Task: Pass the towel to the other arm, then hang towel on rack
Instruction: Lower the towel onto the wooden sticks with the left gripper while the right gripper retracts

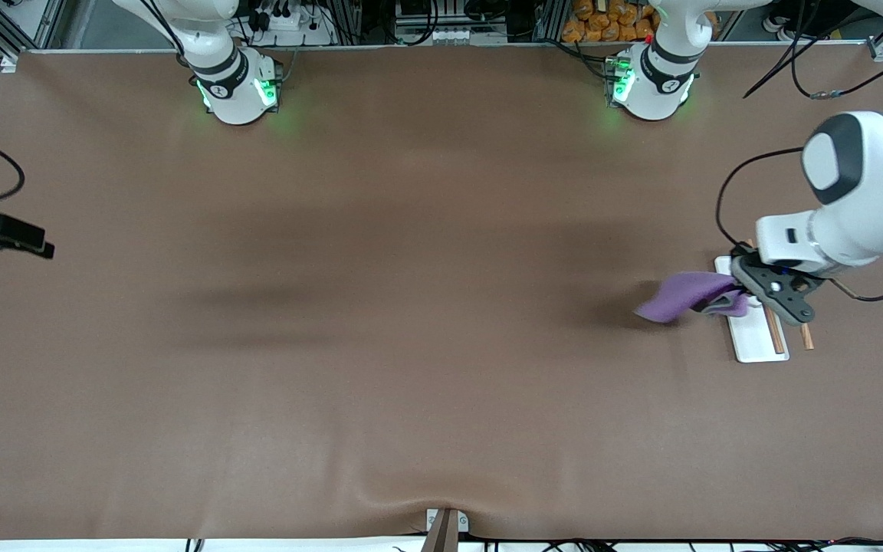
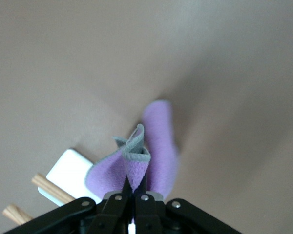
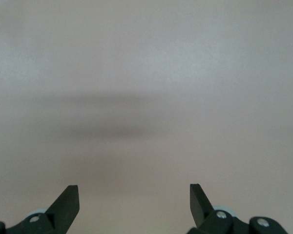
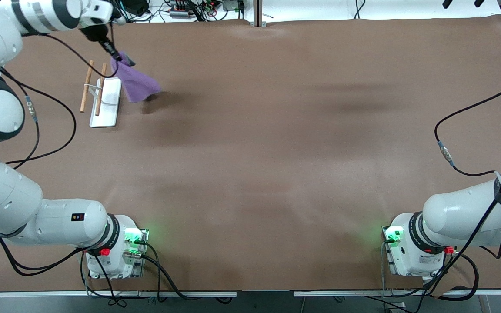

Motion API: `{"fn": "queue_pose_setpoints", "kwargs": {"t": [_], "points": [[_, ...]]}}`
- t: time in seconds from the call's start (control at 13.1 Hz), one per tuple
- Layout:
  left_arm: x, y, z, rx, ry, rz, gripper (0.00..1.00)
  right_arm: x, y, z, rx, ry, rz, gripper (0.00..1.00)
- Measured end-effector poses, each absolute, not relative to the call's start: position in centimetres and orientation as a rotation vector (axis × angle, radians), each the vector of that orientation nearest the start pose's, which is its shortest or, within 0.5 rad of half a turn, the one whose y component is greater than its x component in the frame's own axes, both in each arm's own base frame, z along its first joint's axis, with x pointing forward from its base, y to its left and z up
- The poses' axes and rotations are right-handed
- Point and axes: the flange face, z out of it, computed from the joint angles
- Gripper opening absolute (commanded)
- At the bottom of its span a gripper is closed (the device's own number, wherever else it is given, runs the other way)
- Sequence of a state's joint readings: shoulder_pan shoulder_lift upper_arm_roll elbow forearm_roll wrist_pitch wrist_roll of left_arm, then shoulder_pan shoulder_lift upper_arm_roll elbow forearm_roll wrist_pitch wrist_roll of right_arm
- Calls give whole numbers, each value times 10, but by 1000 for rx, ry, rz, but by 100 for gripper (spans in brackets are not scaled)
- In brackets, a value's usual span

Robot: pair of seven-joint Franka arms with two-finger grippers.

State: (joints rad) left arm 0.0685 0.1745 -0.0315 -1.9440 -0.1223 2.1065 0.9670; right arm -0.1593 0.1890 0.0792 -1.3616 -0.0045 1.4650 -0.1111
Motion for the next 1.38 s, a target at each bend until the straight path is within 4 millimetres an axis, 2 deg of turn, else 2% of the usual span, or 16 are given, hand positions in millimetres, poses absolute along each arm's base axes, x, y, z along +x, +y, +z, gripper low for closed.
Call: {"fn": "queue_pose_setpoints", "kwargs": {"t": [0.08, 0.23, 0.38, 0.46, 0.61, 0.92, 1.38], "points": [[589, 37, 382, -2985, 1356, -70, 0, 593, -51, 608, -3121, -46, 135, 100], [579, 67, 366, -3036, 1331, -65, 0, 586, -60, 600, -3119, -14, 167, 100], [579, 81, 369, -3008, 1369, -92, 0, 585, -76, 591, -3117, 26, 174, 100], [581, 89, 373, -2991, 1388, -111, 0, 586, -75, 591, -3117, 24, 168, 100], [579, 111, 377, -2976, 1400, -132, 0, 587, -63, 592, -3118, 39, 165, 100], [563, 171, 372, -2979, 1389, -142, 0, 587, -32, 597, -3123, 24, 160, 100], [540, 234, 350, -3071, 1260, -139, 0, 586, -27, 598, -3124, 13, 157, 100]]}}
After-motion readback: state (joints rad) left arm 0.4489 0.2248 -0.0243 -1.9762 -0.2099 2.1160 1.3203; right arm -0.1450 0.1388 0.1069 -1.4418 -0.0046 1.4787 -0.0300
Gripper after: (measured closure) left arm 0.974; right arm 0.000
